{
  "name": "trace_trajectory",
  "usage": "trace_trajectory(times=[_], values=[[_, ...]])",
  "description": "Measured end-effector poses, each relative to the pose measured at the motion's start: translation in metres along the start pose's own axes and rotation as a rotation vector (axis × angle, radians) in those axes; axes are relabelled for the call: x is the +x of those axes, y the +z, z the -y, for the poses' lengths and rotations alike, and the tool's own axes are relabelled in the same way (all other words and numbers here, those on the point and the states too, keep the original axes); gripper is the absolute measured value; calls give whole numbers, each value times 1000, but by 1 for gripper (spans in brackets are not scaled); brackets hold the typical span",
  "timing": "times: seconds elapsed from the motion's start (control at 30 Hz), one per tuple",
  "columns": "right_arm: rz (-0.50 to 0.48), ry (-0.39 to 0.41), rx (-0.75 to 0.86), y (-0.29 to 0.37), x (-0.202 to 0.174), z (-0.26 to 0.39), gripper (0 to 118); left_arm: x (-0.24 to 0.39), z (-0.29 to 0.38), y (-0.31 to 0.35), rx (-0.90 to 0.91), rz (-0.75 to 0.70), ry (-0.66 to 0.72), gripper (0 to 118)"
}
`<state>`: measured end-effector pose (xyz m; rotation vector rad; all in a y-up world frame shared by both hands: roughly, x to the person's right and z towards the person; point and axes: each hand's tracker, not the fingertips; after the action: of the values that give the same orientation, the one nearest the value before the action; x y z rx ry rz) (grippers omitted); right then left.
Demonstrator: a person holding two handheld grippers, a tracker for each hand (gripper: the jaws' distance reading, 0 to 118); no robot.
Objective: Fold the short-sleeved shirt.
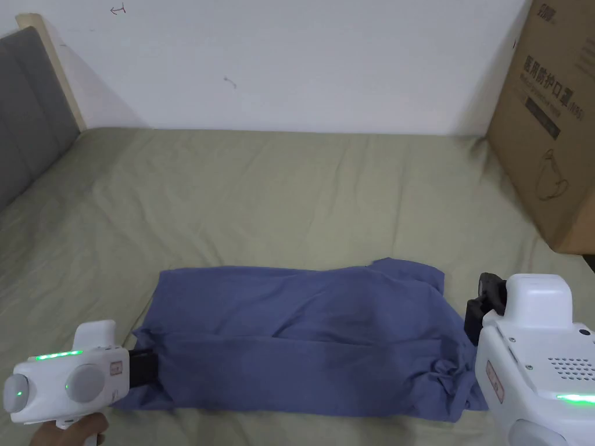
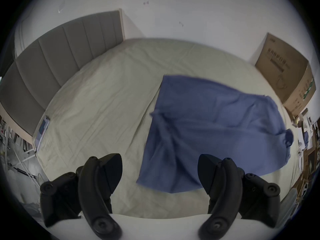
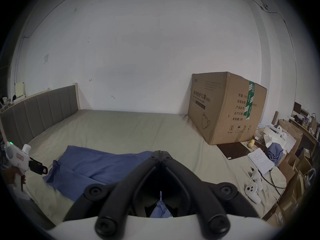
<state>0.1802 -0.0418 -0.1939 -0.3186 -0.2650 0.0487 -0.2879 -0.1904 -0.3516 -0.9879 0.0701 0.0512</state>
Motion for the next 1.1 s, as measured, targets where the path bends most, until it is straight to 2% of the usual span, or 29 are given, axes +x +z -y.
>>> trace_trajectory(times=[0.1,0.17,0.2,0.23,0.3,0.33,0.37,0.47,0.53,0.63,0.67,0.7,0.83,0.87,0.9,0.93,1.0,1.03,1.07,1.1], values=[[11,9,-28,-6,1,7,0,-6,8,-25,-63,-3,16,92],[13,7,-46,-10,3,12,0,-6,10,-38,-104,-22,17,86],[17,8,-56,-11,3,14,0,-6,13,-42,-116,-23,23,78],[21,7,-67,-14,4,16,0,-5,15,-46,-137,-6,33,63],[25,0,-86,-17,6,22,0,-4,17,-52,-155,61,40,50],[27,-7,-103,-20,8,25,0,-4,19,-49,-136,38,33,31],[29,-17,-125,-23,10,29,0,-3,18,-45,-120,38,17,5],[18,-68,-237,-38,18,46,5,-1,15,-33,-80,76,8,4],[16,-111,-338,-53,24,65,16,-1,13,-23,-38,94,-11,4],[11,-152,-483,-77,31,101,86,-2,4,-5,-4,109,-13,4],[15,-156,-529,-85,32,114,96,-2,2,-1,0,114,-15,4],[23,-152,-551,-90,32,124,99,-2,1,1,5,116,-16,4],[6,-157,-692,-117,26,159,99,-3,-2,1,13,128,-19,4],[2,-156,-714,-122,25,166,97,-3,-2,-1,12,127,-21,4],[3,-159,-738,-126,23,170,91,-3,-1,-1,10,126,-21,4],[-5,-162,-736,-127,22,172,68,-3,0,-1,5,126,-18,4],[-39,-163,-710,-123,20,171,40,-4,2,-2,1,127,-14,4],[-53,-153,-702,-119,17,166,17,-5,3,-2,-2,127,-10,4],[-58,-119,-686,-114,13,160,7,-6,4,-1,-5,129,-5,4],[-47,-78,-665,-110,11,157,7,-8,5,-1,-8,132,2,4]])
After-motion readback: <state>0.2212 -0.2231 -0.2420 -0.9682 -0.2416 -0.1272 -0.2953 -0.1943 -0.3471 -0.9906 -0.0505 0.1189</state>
